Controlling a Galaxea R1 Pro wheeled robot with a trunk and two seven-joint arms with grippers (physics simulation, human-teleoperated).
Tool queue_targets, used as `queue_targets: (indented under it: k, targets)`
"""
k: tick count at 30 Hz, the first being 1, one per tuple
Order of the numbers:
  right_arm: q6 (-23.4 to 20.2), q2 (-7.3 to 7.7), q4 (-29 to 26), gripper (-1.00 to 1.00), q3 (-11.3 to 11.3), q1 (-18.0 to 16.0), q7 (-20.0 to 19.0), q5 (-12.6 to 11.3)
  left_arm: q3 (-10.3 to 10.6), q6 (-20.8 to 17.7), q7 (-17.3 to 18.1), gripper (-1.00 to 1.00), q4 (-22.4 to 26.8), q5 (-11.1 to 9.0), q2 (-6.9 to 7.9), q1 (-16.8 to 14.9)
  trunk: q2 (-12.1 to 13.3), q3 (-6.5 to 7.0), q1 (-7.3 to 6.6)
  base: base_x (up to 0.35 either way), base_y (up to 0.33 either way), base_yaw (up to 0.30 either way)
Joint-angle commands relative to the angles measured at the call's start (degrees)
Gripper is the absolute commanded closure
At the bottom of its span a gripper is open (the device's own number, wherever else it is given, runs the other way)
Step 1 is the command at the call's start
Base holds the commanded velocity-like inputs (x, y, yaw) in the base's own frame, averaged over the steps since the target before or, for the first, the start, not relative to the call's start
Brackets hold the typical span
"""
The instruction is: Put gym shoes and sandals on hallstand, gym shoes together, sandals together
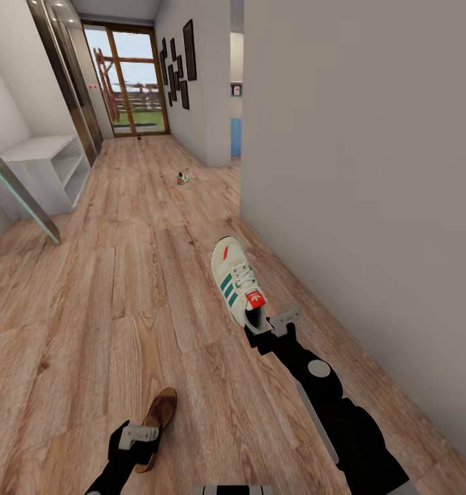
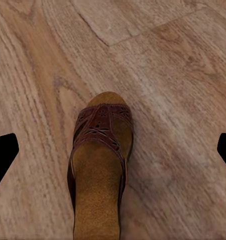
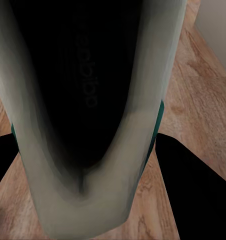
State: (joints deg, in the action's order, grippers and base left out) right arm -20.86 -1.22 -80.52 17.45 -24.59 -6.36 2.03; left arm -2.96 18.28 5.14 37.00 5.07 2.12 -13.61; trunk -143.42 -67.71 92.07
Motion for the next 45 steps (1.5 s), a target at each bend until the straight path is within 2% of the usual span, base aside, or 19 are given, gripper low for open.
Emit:
queue_targets:
  k: [1,5,9,11,20,45]
  targets:
    - [-0.3,-0.03,-0.1,1.0,0.0,0.0,-0.2,0.2,-0.3,0.1,0.3,-1.0,0.0,0.6,-0.09,-0.1,0.0,-0.04,-0.01,0.0,0.0,0.0]
    - [-0.3,-0.04,-0.1,1.0,0.0,0.0,-0.2,0.2,-0.3,-0.4,-0.5,-1.0,-0.2,0.7,-0.27,-1.7,0.0,-0.04,-0.01,0.0,0.0,0.0]
    - [-0.4,-0.04,-0.1,1.0,0.2,0.0,-0.2,0.2,0.4,-0.8,-4.4,-1.0,-2.0,0.8,-0.4,-7.5,0.0,-0.49,0.04,0.0,0.0,0.0]
    - [-0.4,-0.05,-0.1,1.0,0.1,0.0,-0.2,0.2,0.5,-0.8,-4.6,-1.0,-2.3,0.8,-0.32,-7.9,-0.1,-0.94,0.09,0.0,0.0,0.0]
    - [-0.5,-0.08,-0.1,1.0,0.0,0.0,-0.2,0.2,0.6,-0.2,-4.7,-1.0,-3.5,0.8,-0.02,-8.0,-0.2,-3.33,0.32,0.0,0.0,0.0]
    - [-0.5,-0.07,-0.1,1.0,0.0,0.0,-0.2,0.2,0.5,0.1,-4.7,-1.0,-7.0,0.9,0.12,-8.0,-0.5,-11.1,0.97,0.0,0.0,0.0]
